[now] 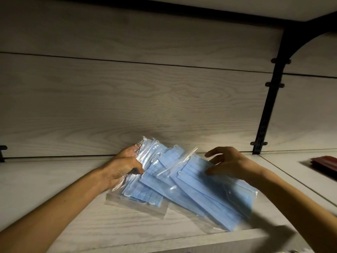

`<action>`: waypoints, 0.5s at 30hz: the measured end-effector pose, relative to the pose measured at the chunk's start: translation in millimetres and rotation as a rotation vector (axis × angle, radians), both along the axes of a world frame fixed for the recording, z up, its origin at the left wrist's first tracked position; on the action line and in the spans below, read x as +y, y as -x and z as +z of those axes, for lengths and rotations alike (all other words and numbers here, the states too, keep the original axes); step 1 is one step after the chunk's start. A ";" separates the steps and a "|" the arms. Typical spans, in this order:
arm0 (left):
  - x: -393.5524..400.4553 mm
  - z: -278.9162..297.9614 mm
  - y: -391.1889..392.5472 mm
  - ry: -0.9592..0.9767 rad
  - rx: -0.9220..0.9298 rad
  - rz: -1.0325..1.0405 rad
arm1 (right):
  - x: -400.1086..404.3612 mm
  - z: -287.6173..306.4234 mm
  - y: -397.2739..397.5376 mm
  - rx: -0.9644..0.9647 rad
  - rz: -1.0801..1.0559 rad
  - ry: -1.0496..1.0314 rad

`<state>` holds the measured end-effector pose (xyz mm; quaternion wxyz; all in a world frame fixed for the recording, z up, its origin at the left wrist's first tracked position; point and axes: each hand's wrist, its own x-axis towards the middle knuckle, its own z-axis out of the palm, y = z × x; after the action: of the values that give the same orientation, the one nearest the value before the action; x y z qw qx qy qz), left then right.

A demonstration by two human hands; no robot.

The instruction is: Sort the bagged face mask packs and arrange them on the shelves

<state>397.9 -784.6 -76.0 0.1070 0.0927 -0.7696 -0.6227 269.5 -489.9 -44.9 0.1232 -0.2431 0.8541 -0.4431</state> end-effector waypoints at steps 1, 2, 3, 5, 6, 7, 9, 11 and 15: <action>-0.3 -0.3 0.1 0.000 -0.002 0.002 | 0.9 3.1 0.0 -0.030 0.020 -0.015; 0.0 0.0 -0.1 -0.001 -0.005 0.004 | 1.0 5.8 0.0 -0.042 0.034 -0.044; 0.5 0.3 0.1 -0.006 -0.009 0.008 | 0.9 8.3 -0.1 -0.043 0.032 -0.075; 2.2 1.3 -0.2 -0.024 -0.008 0.020 | 1.6 13.2 -0.2 -0.059 0.009 -0.116; 2.4 1.8 -0.3 -0.041 -0.009 0.031 | 2.2 15.2 0.0 -0.081 0.019 -0.124; 2.8 2.3 -0.6 -0.058 -0.012 0.044 | 3.0 16.7 0.0 -0.106 0.043 -0.129; 2.3 2.0 -1.3 -0.052 -0.014 0.045 | 1.7 18.5 0.9 -0.120 0.075 -0.139; 1.1 1.7 -0.5 -0.056 -0.023 0.044 | -5.5 19.9 2.4 -0.062 0.073 -0.118; 4.0 5.1 0.7 -0.134 -0.060 0.027 | -37.8 25.4 -1.7 0.161 0.180 -0.035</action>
<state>397.2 -780.7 -70.9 0.0858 0.1286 -0.7278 -0.6681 271.2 -527.7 -19.5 0.0977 -0.3515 0.8435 -0.3942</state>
